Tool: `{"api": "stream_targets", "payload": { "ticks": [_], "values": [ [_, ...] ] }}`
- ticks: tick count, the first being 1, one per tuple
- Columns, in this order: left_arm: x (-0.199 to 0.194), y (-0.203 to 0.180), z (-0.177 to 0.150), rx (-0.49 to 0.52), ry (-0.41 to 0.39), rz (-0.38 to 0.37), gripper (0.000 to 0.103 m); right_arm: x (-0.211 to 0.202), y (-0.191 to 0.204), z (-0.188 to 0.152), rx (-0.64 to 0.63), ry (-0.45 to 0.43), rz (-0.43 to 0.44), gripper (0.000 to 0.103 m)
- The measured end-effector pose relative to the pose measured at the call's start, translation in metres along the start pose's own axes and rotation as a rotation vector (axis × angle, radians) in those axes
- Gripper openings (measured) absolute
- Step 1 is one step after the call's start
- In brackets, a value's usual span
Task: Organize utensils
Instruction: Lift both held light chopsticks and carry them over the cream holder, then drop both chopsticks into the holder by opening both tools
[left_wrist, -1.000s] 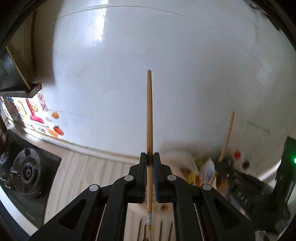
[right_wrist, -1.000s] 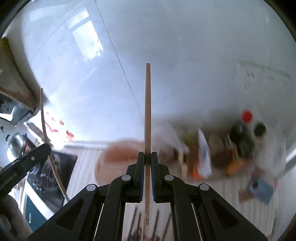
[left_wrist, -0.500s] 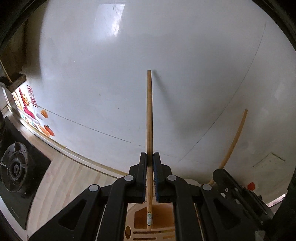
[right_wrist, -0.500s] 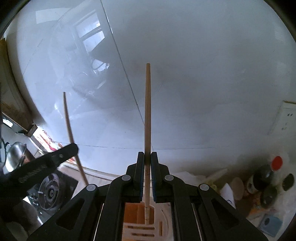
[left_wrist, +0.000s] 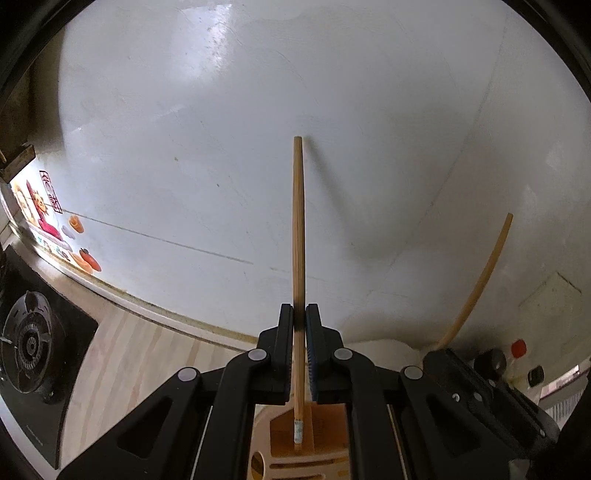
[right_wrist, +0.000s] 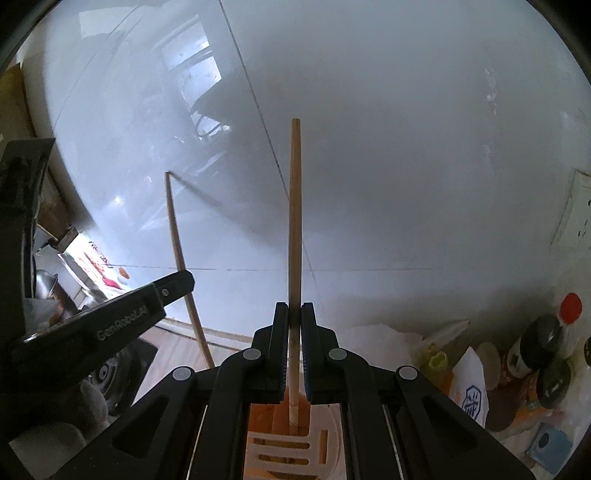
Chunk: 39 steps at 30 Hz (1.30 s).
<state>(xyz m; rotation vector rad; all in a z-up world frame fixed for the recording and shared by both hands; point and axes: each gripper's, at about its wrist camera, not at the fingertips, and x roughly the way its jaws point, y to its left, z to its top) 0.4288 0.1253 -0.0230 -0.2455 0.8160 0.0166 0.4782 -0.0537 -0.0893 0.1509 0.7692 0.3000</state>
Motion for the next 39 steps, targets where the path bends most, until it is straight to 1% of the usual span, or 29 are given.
{"api": "stream_targets", "payload": {
  "ticks": [5, 8, 10, 11, 12, 14, 15, 16, 18, 20, 21, 22, 23, 24, 25, 26, 28, 29, 30, 31, 33, 37, 39],
  "values": [
    [-0.003, -0.002, -0.010, 0.026, 0.030, -0.011, 0.004, -0.001, 0.004, -0.002, 0.002, 0.015, 0.005, 0.007],
    [-0.001, 0.001, -0.015, 0.024, 0.061, -0.024, 0.004, -0.001, 0.002, -0.003, 0.005, 0.029, 0.005, 0.007],
    [-0.003, 0.005, -0.017, 0.015, 0.085, -0.039, 0.005, 0.000, 0.002, -0.003, 0.004, 0.054, 0.011, 0.007],
    [-0.006, 0.005, -0.018, 0.014, 0.092, -0.051, 0.006, 0.002, 0.003, -0.004, 0.003, 0.076, 0.019, 0.007],
    [-0.011, 0.004, -0.019, 0.018, 0.093, -0.056, 0.008, -0.003, -0.005, -0.004, 0.008, 0.085, 0.025, 0.008],
    [-0.023, 0.001, -0.020, 0.034, 0.082, -0.041, 0.013, -0.007, -0.006, -0.005, 0.006, 0.101, 0.025, 0.009],
    [-0.029, 0.001, -0.021, 0.039, 0.076, -0.025, 0.025, -0.010, -0.007, -0.006, 0.010, 0.104, 0.024, 0.014],
    [-0.035, 0.002, -0.021, 0.043, 0.067, -0.016, 0.044, -0.013, -0.009, -0.007, 0.015, 0.104, 0.025, 0.024],
    [-0.050, 0.004, -0.023, 0.041, 0.039, 0.006, 0.064, -0.024, -0.013, -0.008, 0.025, 0.100, 0.011, 0.033],
    [-0.065, 0.008, -0.026, 0.041, 0.014, 0.027, 0.072, -0.038, -0.017, -0.013, 0.037, 0.092, -0.007, 0.036],
    [-0.072, 0.010, -0.029, 0.040, 0.006, 0.038, 0.078, -0.045, -0.020, -0.014, 0.044, 0.089, -0.016, 0.039],
    [-0.079, 0.013, -0.033, 0.040, -0.004, 0.052, 0.087, -0.052, -0.022, -0.017, 0.049, 0.086, -0.028, 0.045],
    [-0.083, 0.015, -0.037, 0.039, -0.011, 0.059, 0.091, -0.061, -0.024, -0.022, 0.057, 0.083, -0.045, 0.047],
    [-0.089, 0.016, -0.043, 0.040, -0.018, 0.069, 0.101, -0.068, -0.025, -0.026, 0.063, 0.077, -0.056, 0.051],
    [-0.093, 0.017, -0.049, 0.046, -0.020, 0.081, 0.103, -0.076, -0.026, -0.031, 0.065, 0.071, -0.070, 0.054],
    [-0.097, 0.019, -0.056, 0.051, -0.022, 0.095, 0.103, -0.085, -0.027, -0.038, 0.064, 0.063, -0.091, 0.057],
    [-0.102, 0.021, -0.071, 0.061, -0.020, 0.122, 0.103, -0.101, -0.028, -0.052, 0.075, 0.051, -0.113, 0.070],
    [-0.102, 0.022, -0.079, 0.066, -0.014, 0.131, 0.103, -0.108, -0.032, -0.059, 0.087, 0.048, -0.112, 0.072],
    [-0.102, 0.023, -0.086, 0.070, -0.005, 0.131, 0.103, -0.115, -0.035, -0.068, 0.103, 0.048, -0.108, 0.078],
    [-0.101, 0.024, -0.092, 0.072, 0.007, 0.131, 0.103, -0.120, -0.037, -0.077, 0.119, 0.051, -0.110, 0.086],
    [-0.097, 0.024, -0.108, 0.086, 0.040, 0.149, 0.103, -0.125, -0.044, -0.091, 0.143, 0.061, -0.130, 0.092],
    [-0.088, 0.023, -0.140, 0.118, 0.104, 0.172, 0.103, -0.130, -0.053, -0.126, 0.175, 0.105, -0.174, 0.093],
    [-0.079, 0.023, -0.158, 0.136, 0.132, 0.198, 0.103, -0.128, -0.058, -0.143, 0.190, 0.135, -0.193, 0.093]
  ]
}}
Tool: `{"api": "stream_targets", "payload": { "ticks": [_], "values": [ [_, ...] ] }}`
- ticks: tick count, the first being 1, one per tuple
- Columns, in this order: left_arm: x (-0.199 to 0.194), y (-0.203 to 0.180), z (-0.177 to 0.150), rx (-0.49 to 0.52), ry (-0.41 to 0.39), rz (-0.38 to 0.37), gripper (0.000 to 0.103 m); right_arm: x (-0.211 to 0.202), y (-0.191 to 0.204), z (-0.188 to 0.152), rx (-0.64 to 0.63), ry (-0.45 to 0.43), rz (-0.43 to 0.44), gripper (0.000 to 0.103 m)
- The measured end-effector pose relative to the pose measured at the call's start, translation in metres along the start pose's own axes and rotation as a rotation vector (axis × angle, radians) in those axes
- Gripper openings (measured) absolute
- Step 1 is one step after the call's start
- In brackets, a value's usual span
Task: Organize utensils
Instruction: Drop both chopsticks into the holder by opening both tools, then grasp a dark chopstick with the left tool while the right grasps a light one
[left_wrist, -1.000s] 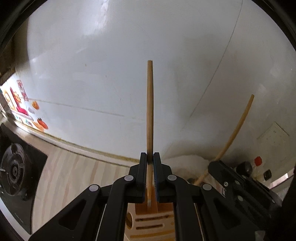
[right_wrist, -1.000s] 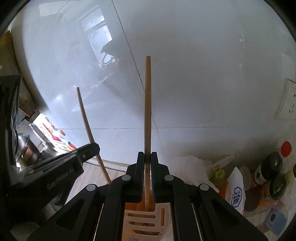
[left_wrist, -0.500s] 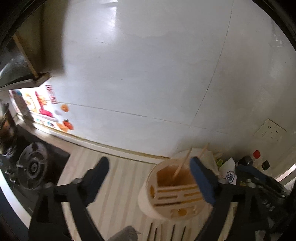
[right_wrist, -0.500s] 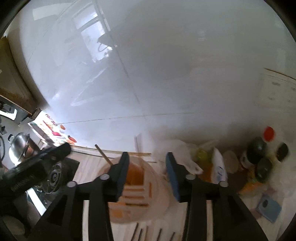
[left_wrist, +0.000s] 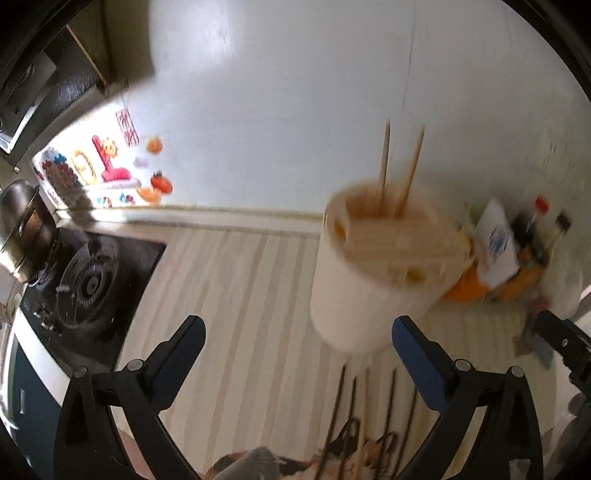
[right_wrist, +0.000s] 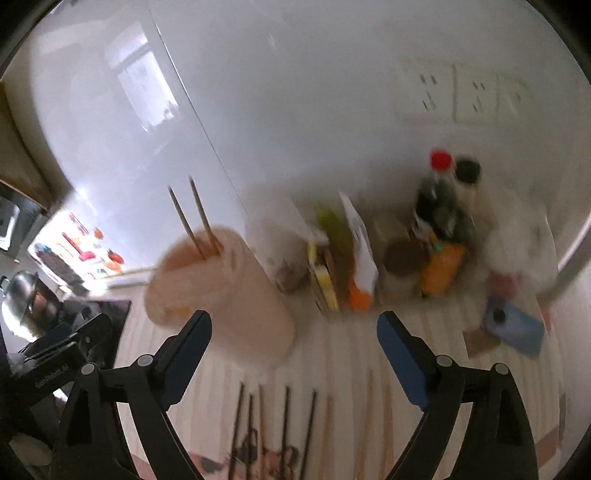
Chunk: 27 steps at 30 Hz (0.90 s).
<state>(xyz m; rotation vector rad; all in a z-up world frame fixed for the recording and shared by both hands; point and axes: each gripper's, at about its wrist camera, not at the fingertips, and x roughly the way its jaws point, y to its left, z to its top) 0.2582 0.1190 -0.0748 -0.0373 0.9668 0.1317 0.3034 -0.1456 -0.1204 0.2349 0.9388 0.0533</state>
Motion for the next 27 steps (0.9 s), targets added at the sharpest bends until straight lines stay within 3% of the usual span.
{"api": "stream_targets", "payload": {
  "ticks": [9, 16, 18, 20, 22, 27],
  "values": [
    [0.061, -0.019, -0.063, 0.113, 0.197, 0.039, 0.103, 0.057, -0.027, -0.066, 0.049, 0.225, -0.062, 0.091],
    [0.093, -0.034, -0.098, 0.183, 0.295, 0.032, 0.102, 0.101, -0.034, -0.114, 0.042, 0.384, -0.100, 0.072],
    [0.100, -0.036, -0.104, 0.189, 0.321, 0.013, 0.101, 0.107, -0.034, -0.123, 0.039, 0.404, -0.107, 0.070],
    [0.108, -0.040, -0.110, 0.203, 0.337, 0.007, 0.094, 0.113, -0.034, -0.131, 0.035, 0.423, -0.111, 0.066],
    [0.115, -0.043, -0.113, 0.217, 0.356, 0.002, 0.077, 0.119, -0.035, -0.138, 0.030, 0.442, -0.114, 0.059],
    [0.130, -0.049, -0.123, 0.230, 0.403, -0.019, 0.053, 0.125, -0.038, -0.146, 0.034, 0.464, -0.125, 0.043]
  ]
}}
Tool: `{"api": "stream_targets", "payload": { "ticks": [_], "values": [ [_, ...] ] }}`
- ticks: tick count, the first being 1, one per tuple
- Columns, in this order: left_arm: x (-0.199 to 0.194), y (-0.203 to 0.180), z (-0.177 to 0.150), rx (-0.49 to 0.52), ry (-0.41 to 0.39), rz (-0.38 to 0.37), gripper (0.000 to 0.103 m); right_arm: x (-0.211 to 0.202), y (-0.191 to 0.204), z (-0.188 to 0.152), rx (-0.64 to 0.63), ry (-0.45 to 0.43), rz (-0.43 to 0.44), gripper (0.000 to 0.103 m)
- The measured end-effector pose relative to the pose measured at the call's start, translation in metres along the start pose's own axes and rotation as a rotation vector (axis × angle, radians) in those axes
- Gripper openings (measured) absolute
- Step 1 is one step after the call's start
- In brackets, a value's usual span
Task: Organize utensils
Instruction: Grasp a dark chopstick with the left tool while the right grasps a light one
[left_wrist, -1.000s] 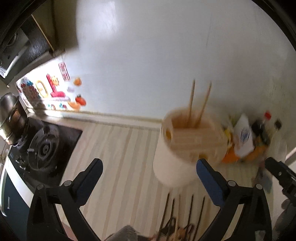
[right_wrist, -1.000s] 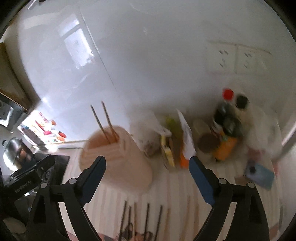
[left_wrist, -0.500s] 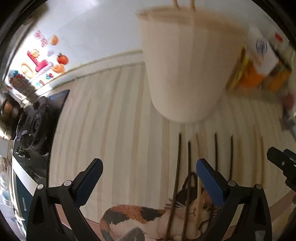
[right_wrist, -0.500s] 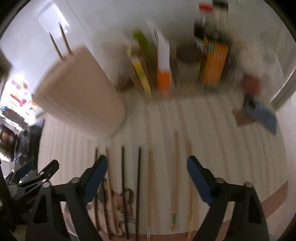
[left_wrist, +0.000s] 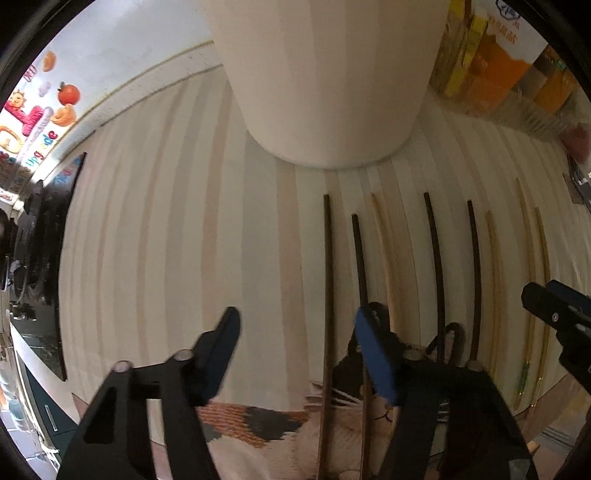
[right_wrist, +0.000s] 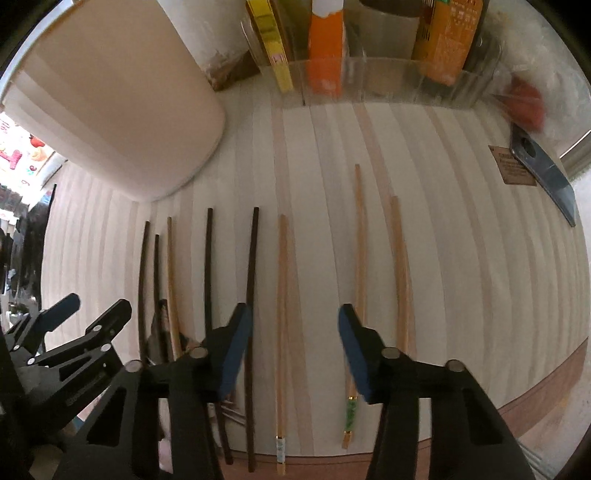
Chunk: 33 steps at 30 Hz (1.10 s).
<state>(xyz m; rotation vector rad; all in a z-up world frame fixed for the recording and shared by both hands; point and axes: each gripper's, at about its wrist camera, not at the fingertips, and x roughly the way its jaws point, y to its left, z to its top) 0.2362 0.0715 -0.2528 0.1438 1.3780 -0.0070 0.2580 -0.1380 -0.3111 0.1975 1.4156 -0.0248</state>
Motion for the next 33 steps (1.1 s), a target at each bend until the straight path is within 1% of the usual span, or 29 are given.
{"api": "stream_targets", "payload": {
  "ticks": [1, 2, 3, 4, 6, 7, 11, 15, 18, 21, 22, 23, 24, 26, 30, 31, 33],
  "values": [
    [0.003, -0.001, 0.000, 0.003, 0.008, -0.005, 0.047, 0.001, -0.001, 0.000, 0.004, 0.003, 0.000, 0.041],
    [0.006, -0.001, -0.001, 0.005, 0.019, -0.010, 0.043, 0.002, -0.001, 0.000, 0.007, 0.005, 0.000, 0.040],
    [0.009, -0.001, -0.001, 0.006, 0.029, -0.015, 0.035, 0.003, -0.002, -0.001, 0.010, 0.007, 0.001, 0.037],
    [0.012, -0.002, -0.002, 0.008, 0.040, -0.020, 0.023, 0.004, -0.003, -0.001, 0.013, 0.009, 0.002, 0.036],
    [0.019, -0.001, -0.005, 0.006, 0.068, -0.043, 0.009, 0.006, -0.003, 0.001, 0.018, 0.017, 0.005, 0.035],
    [0.018, 0.001, -0.006, 0.000, 0.054, -0.050, 0.004, 0.006, -0.002, 0.004, 0.021, 0.022, 0.006, 0.035],
    [0.019, 0.007, -0.007, -0.011, 0.058, -0.043, 0.004, 0.010, 0.001, 0.006, 0.019, 0.038, 0.018, 0.035],
    [0.021, 0.024, -0.011, -0.042, 0.062, -0.022, 0.004, 0.020, 0.008, 0.008, 0.002, 0.068, 0.012, 0.035],
    [0.022, 0.038, -0.015, -0.075, 0.072, -0.028, 0.004, 0.029, 0.014, 0.006, -0.009, 0.092, 0.000, 0.035],
    [0.023, 0.046, -0.017, -0.092, 0.078, -0.040, 0.004, 0.043, 0.018, 0.003, -0.020, 0.137, -0.025, 0.034],
    [0.023, 0.046, -0.018, -0.091, 0.080, -0.042, 0.004, 0.047, 0.021, 0.002, -0.030, 0.146, -0.046, 0.027],
    [0.023, 0.049, -0.016, -0.090, 0.081, -0.043, 0.004, 0.047, 0.022, 0.001, -0.044, 0.133, -0.065, 0.022],
    [0.023, 0.052, -0.015, -0.090, 0.082, -0.044, 0.004, 0.049, 0.024, 0.000, -0.060, 0.141, -0.092, 0.010],
    [0.024, 0.057, -0.015, -0.092, 0.082, -0.046, 0.004, 0.051, 0.023, -0.001, -0.068, 0.134, -0.096, 0.007],
    [0.022, 0.061, -0.015, -0.106, 0.080, -0.047, 0.004, 0.052, 0.023, 0.004, -0.093, 0.152, -0.107, 0.007],
    [0.021, 0.061, -0.015, -0.108, 0.081, -0.046, 0.004, 0.052, 0.018, 0.002, -0.110, 0.153, -0.109, 0.007],
    [0.021, 0.060, -0.015, -0.125, 0.087, -0.050, 0.004, 0.049, 0.021, 0.003, -0.154, 0.145, -0.121, 0.007]
  ]
}}
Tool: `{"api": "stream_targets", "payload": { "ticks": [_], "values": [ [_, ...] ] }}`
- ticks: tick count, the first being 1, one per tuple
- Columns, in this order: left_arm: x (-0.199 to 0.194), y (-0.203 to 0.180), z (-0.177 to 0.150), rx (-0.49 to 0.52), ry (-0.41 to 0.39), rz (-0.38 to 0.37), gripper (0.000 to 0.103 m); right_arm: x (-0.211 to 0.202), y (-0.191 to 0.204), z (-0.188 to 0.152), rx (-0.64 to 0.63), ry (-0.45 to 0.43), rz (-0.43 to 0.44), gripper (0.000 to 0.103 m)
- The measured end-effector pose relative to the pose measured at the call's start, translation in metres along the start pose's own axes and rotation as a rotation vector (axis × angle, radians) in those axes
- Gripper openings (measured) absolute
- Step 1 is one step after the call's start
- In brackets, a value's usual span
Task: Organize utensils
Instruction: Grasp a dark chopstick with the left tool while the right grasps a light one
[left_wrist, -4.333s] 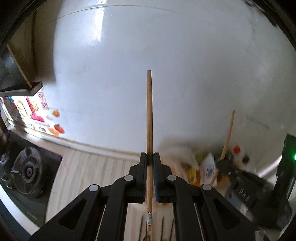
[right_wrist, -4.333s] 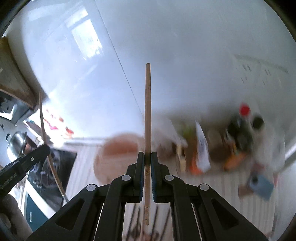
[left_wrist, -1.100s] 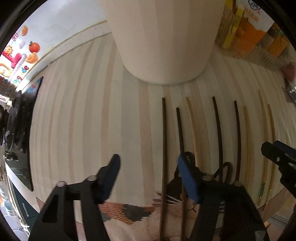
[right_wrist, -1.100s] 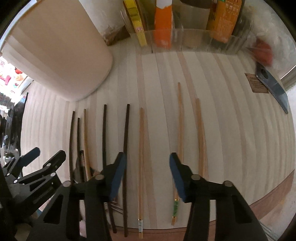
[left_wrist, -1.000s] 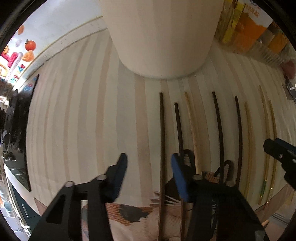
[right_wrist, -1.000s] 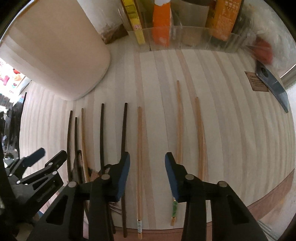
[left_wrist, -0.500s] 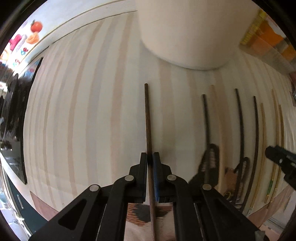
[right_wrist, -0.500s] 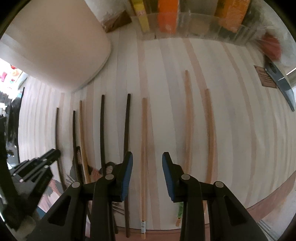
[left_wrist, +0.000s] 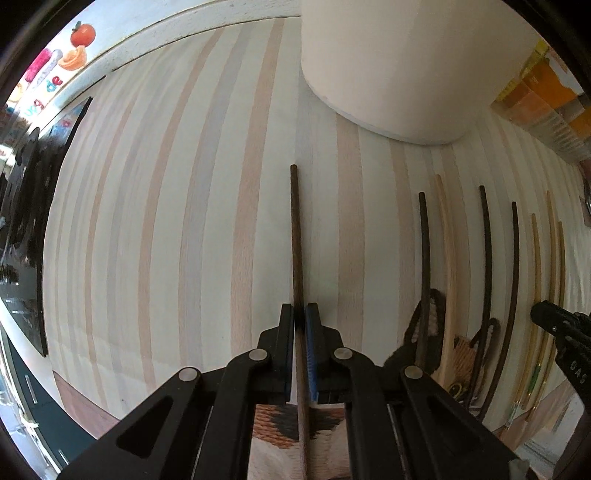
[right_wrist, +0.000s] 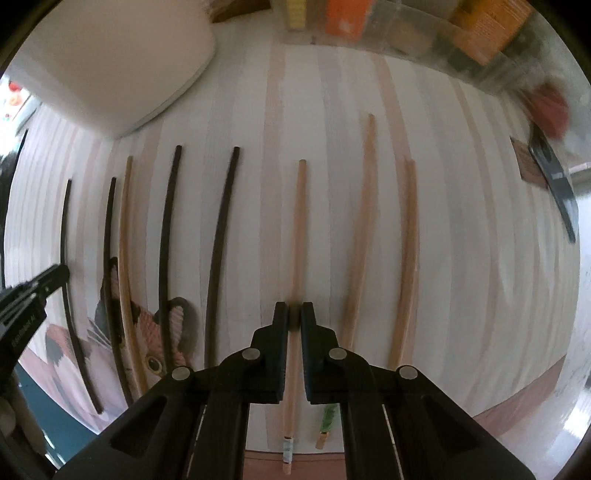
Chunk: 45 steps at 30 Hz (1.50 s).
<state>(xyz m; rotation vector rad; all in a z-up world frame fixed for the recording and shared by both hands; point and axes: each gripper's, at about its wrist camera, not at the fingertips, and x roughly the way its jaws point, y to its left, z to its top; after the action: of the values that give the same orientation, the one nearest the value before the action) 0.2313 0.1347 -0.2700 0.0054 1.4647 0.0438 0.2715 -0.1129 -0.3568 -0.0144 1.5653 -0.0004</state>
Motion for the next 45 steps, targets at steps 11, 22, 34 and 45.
{"api": "stream_targets", "payload": {
  "ticks": [11, 22, 34, 45],
  "values": [
    [0.003, 0.016, 0.002, 0.004, 0.021, -0.043, 0.004, -0.002, -0.002, 0.007, -0.016, 0.035, 0.000, 0.009],
    [0.008, 0.013, 0.008, 0.008, 0.027, -0.042, 0.004, 0.003, 0.003, 0.009, -0.030, 0.028, -0.014, 0.009],
    [0.007, 0.004, 0.010, 0.011, 0.030, -0.029, 0.004, 0.006, 0.009, 0.013, -0.022, 0.042, -0.022, 0.009],
    [0.007, -0.007, 0.020, -0.004, 0.019, -0.003, 0.003, 0.012, 0.016, 0.012, 0.032, 0.020, -0.026, 0.007]
  ]
}}
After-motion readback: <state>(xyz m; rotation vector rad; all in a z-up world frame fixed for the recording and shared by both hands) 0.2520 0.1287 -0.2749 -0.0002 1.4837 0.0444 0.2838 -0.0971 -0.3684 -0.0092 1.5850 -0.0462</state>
